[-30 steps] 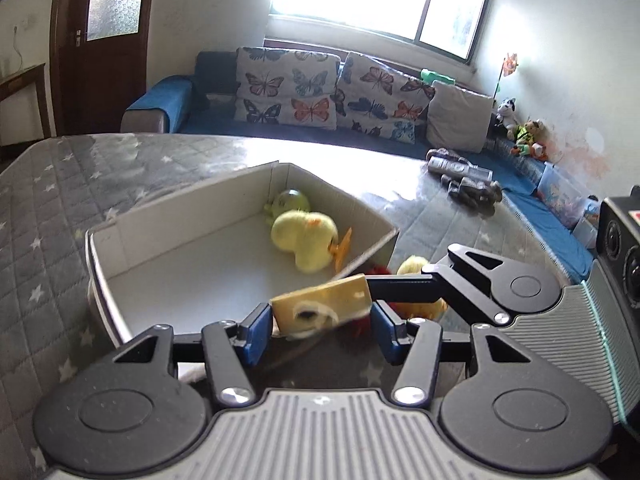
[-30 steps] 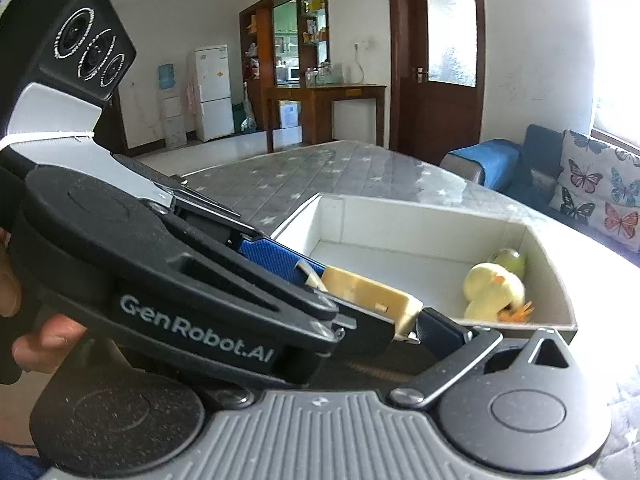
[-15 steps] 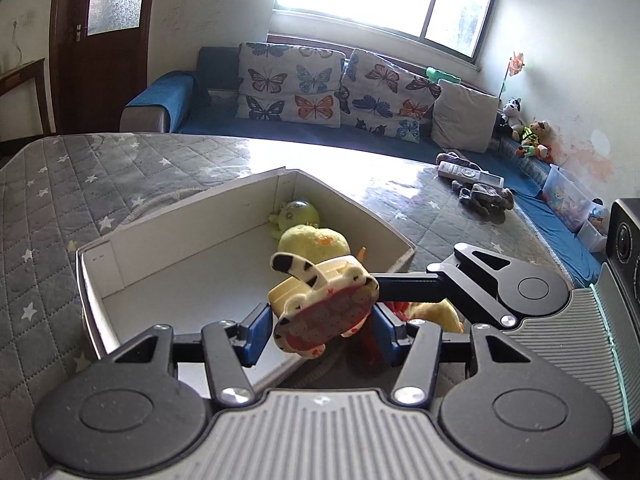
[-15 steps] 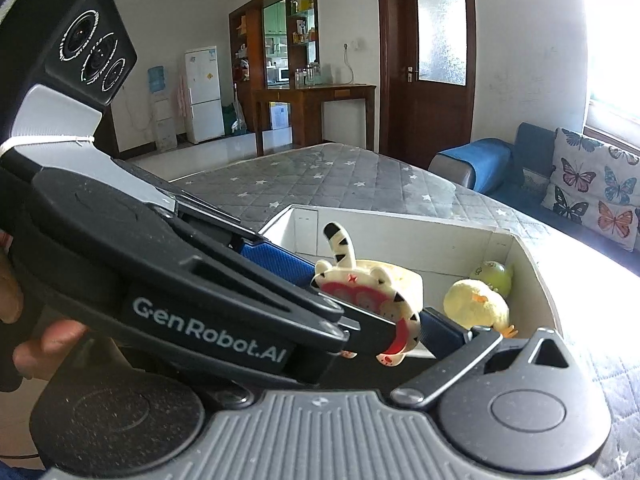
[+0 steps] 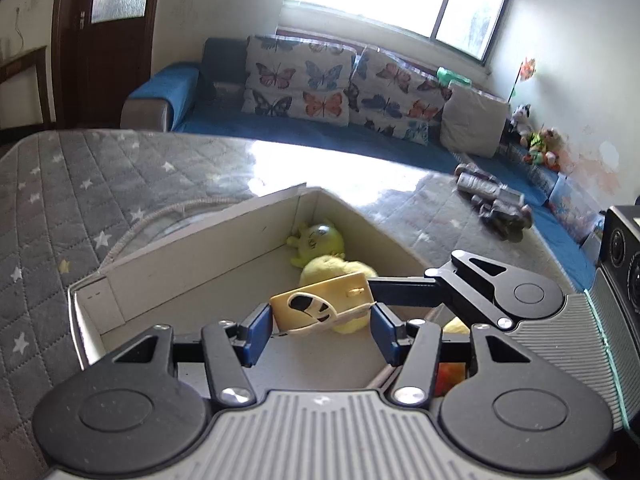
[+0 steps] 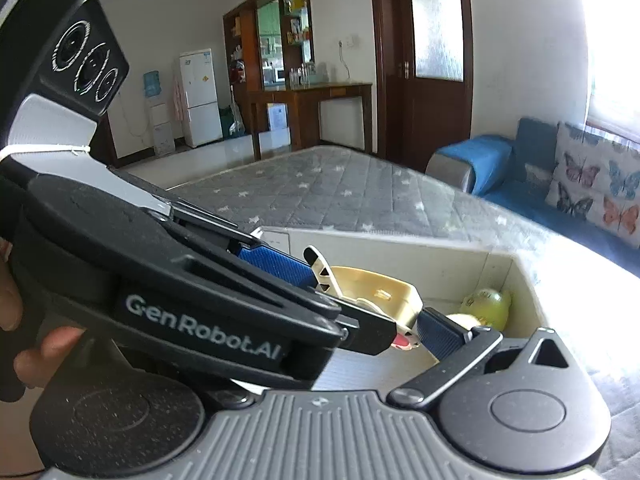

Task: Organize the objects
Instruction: 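Lower the cream toy into the box with the left tool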

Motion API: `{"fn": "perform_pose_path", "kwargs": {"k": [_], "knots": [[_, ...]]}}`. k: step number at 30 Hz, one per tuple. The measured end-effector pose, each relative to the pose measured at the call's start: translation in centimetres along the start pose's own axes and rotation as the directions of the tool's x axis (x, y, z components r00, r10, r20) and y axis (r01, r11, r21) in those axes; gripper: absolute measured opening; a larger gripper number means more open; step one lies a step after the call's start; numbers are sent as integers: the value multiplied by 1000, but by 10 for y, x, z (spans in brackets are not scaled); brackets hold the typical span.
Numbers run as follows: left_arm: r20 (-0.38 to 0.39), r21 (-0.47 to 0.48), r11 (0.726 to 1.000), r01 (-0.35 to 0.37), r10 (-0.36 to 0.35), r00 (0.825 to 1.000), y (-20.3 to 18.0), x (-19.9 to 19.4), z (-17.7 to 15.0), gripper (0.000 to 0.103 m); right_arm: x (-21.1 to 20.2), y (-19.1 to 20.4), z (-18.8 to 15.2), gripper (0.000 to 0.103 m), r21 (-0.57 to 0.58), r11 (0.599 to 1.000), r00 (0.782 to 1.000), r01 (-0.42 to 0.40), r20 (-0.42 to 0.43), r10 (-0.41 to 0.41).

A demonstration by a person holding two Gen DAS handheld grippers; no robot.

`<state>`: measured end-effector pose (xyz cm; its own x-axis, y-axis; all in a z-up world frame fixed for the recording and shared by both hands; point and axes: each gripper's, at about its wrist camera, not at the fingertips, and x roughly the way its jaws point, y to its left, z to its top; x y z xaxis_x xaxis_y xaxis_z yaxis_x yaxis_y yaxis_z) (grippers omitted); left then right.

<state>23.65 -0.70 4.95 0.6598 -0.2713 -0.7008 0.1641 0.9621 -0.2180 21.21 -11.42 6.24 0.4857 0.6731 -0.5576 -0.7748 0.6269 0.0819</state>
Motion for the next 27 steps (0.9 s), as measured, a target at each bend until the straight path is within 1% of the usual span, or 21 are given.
{"fn": "perform_pose_path", "kwargs": {"k": [6, 13, 18, 20, 27], "knots": [[-74, -26, 1000, 0, -2, 997, 17, 29, 5, 103, 33, -14, -3, 103, 21, 999, 997, -28, -76, 29], [-148, -79, 997, 13, -24, 989, 36, 57, 8, 103, 63, -34, -4, 103, 65, 996, 985, -63, -157, 72], [-156, -97, 995, 1, -16, 988, 42, 68, 12, 103, 77, -47, -3, 103, 98, 992, 977, -75, -191, 93], [-154, -99, 995, -1, -14, 988, 44, 70, 15, 103, 79, -48, -2, 103, 106, 991, 976, -81, -192, 100], [-165, -114, 993, -8, -11, 986, 48, 80, 18, 103, 82, -48, 1, 103, 88, 994, 978, -71, -187, 86]]}}
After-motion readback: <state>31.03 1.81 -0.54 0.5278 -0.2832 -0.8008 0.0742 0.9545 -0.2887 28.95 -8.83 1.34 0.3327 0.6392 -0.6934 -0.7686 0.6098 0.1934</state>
